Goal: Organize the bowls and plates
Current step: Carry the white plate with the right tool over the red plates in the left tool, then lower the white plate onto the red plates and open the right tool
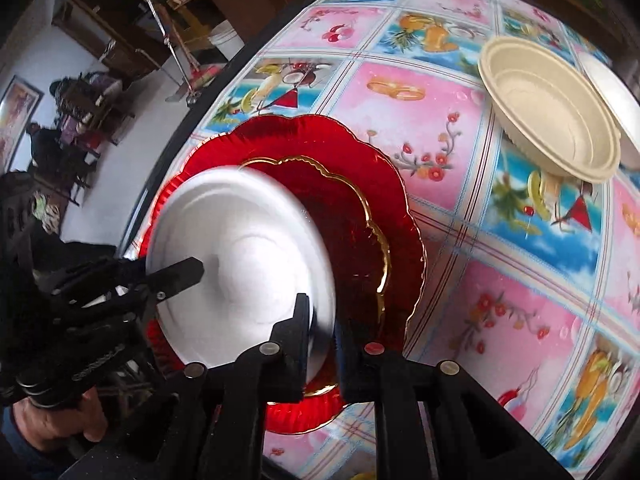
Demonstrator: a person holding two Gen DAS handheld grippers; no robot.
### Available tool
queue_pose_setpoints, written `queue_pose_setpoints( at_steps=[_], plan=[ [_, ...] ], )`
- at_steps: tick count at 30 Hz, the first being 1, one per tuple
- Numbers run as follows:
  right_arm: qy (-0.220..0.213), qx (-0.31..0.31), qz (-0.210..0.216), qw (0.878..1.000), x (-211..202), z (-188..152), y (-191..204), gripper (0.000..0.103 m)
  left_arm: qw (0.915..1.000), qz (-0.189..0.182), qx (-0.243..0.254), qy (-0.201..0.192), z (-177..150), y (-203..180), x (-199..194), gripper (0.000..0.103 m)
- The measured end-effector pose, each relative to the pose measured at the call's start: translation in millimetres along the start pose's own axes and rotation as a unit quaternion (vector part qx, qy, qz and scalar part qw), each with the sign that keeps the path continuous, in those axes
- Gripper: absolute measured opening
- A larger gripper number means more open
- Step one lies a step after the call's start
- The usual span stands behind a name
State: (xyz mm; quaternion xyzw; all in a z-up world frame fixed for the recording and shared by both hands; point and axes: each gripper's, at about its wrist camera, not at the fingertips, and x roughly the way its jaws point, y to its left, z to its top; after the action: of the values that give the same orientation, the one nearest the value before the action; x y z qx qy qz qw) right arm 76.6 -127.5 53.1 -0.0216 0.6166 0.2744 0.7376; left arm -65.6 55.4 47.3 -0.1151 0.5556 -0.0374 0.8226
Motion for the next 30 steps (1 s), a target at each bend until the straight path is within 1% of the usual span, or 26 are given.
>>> queue_pose_setpoints(
  at_steps=[1, 2, 3, 4, 8, 12, 15, 19, 21, 24, 28, 30],
  plan=[
    [0.0, 0.005, 0.007, 1.0, -0.9, -1.1, -2.8, 0.023, 1.0, 0.008, 0.001, -0.005, -0.9, -0.7, -3.9, 0.052],
    [-0.001, 0.007, 0.017, 1.0, -2.6, -2.0, -5.2, 0.026, 0.9998, 0.016, 0.002, -0.011, -0.8, -0.9, -6.6, 0.061],
    [-0.001, 0.005, 0.022, 1.0, -4.2, -2.2, -6.6, 0.032, 0.9997, 0.021, 0.0, -0.016, 0.0, -0.2, -9.5, 0.063],
    [-0.002, 0.003, 0.025, 1.0, -5.5, -2.0, -6.9, 0.035, 0.9996, 0.02, -0.006, -0.021, 0.7, 2.0, -13.9, 0.063],
    [-0.005, -0.009, 0.041, 0.999, -9.9, 1.5, -5.2, 0.036, 0.9991, 0.022, -0.019, -0.033, 1.2, 7.4, -23.8, 0.063],
    [-0.013, -0.013, 0.057, 0.998, -20.9, 3.6, -6.6, 0.036, 0.9989, 0.02, -0.021, -0.037, 1.4, 7.7, -28.9, 0.063],
    [-0.032, -0.013, 0.07, 0.997, -34.5, 7.9, -11.4, 0.036, 0.9987, 0.022, -0.017, -0.042, 1.4, 5.5, -32.3, 0.063],
    [-0.053, 0.008, 0.089, 0.995, -51.6, 19.7, -34.5, 0.036, 0.9985, 0.022, -0.014, -0.047, 2.7, 5.0, -36.4, 0.063],
    [-0.065, 0.028, 0.091, 0.993, -60.1, 29.0, -53.9, 0.036, 0.9984, 0.025, -0.014, -0.05, 3.0, 5.4, -38.6, 0.063],
    [-0.081, 0.067, 0.085, 0.991, -72.2, 44.1, -87.6, 0.036, 0.9977, 0.029, -0.013, -0.06, 2.8, 5.9, -45.4, 0.063],
    [-0.09, 0.098, 0.024, 0.991, -79.2, 68.5, -128.7, 0.035, 0.9966, 0.034, -0.004, -0.076, 3.8, 2.6, -55.7, 0.063],
    [-0.093, 0.107, 0.0, 0.99, -77.8, 80.9, -145.9, 0.035, 0.9961, 0.035, 0.003, -0.081, 4.3, -0.9, -59.2, 0.063]
  ],
)
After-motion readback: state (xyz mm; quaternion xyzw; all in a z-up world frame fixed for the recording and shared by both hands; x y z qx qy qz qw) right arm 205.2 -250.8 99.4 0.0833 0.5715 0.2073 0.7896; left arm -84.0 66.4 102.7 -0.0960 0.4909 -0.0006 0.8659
